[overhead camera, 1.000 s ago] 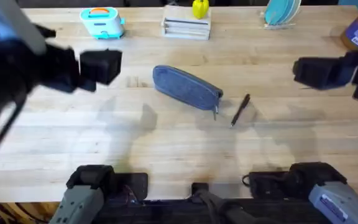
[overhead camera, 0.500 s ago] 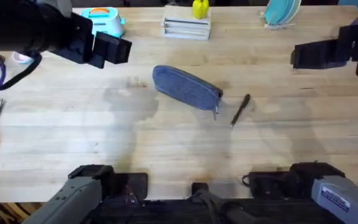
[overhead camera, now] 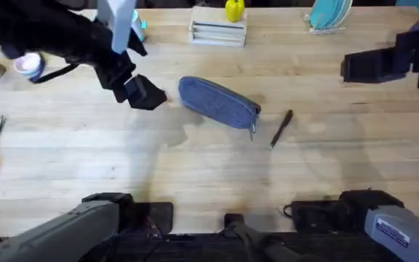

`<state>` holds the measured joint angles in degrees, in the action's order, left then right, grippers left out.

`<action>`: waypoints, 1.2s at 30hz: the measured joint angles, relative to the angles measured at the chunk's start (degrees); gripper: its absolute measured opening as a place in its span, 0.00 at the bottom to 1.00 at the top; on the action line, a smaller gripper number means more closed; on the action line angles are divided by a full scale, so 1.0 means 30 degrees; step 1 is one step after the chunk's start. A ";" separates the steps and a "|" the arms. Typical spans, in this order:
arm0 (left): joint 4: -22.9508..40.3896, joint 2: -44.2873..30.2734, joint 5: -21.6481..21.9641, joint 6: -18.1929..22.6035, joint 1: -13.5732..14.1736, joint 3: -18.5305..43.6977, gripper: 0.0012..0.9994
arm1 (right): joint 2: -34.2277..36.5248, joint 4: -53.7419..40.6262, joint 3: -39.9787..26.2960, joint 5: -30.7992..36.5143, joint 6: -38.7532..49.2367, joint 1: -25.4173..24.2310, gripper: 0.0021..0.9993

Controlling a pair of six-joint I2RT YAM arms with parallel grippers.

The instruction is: Unzip the bag, pick up the pens from the table one at a time and place them inside, then zip the bag closed.

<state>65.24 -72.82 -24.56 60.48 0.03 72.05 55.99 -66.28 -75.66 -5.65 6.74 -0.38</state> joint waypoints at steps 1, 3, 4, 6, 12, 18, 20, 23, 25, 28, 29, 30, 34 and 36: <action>-0.0064 -0.0439 -0.0123 0.0988 0.0000 0.0000 0.99 | 0.0000 0.0023 0.0000 0.0000 0.0042 0.0000 0.99; -0.0121 -0.1306 -0.0358 0.2709 -0.0002 0.0000 0.99 | 0.0000 0.0065 0.0000 0.0000 0.0086 0.0000 0.99; -0.0112 -0.1700 -0.0452 0.3344 0.0000 0.0000 0.99 | 0.0000 0.0074 0.0000 0.0000 0.0126 0.0000 0.99; -0.0180 -0.2279 -0.0730 0.4187 0.0000 0.0000 0.99 | 0.0000 0.0081 0.0000 0.0000 0.0161 0.0000 0.99; -0.2475 -0.3423 -0.2575 0.5503 -0.0007 0.0000 0.99 | 0.0000 0.0349 0.0000 0.0000 0.0207 0.0000 0.99; -0.2553 -0.4901 -0.4000 0.7443 -0.0007 0.0000 0.99 | 0.0000 0.0668 -0.0007 0.0000 0.0207 0.0000 0.99; -0.2624 -0.5886 -0.4921 0.8699 -0.0005 0.0000 0.99 | 0.0107 0.1003 -0.0017 0.0000 0.0207 0.0000 0.99; -0.2906 -0.6667 -0.5514 0.9515 0.0000 0.0000 0.99 | 0.0574 0.1094 -0.0058 0.0000 0.0207 0.0000 0.99; -0.3408 -0.7332 -0.5991 0.9876 0.0000 0.0000 0.99 | 0.1008 0.1093 -0.0058 0.0000 0.0207 0.0000 0.99; -0.3838 -0.8343 -0.6526 1.0170 0.0000 0.0000 0.99 | 0.1569 0.1092 -0.0058 0.0000 0.0207 0.0000 0.99; -0.4009 -0.8720 -0.6673 1.0238 0.0000 0.0000 0.99 | 0.1719 0.1094 -0.0058 0.0000 0.0207 0.0000 0.99; -0.4145 -0.9031 -0.6840 1.0284 -0.0002 0.0000 0.99 | 0.1842 0.1094 -0.0058 0.0000 0.0207 0.0000 0.99; -0.5037 -1.0475 -0.8071 1.0427 0.0000 0.0000 0.99 | 0.2164 0.1094 -0.0058 0.0000 0.0207 0.0000 0.99; -0.5048 -1.0745 -0.8468 1.0431 -0.0003 0.0000 0.99 | 0.2167 0.1094 -0.0058 -0.0003 0.0207 0.0000 0.99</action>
<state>50.10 -105.05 -49.96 91.78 0.02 72.05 62.49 -63.00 -75.83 -5.66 7.35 -0.38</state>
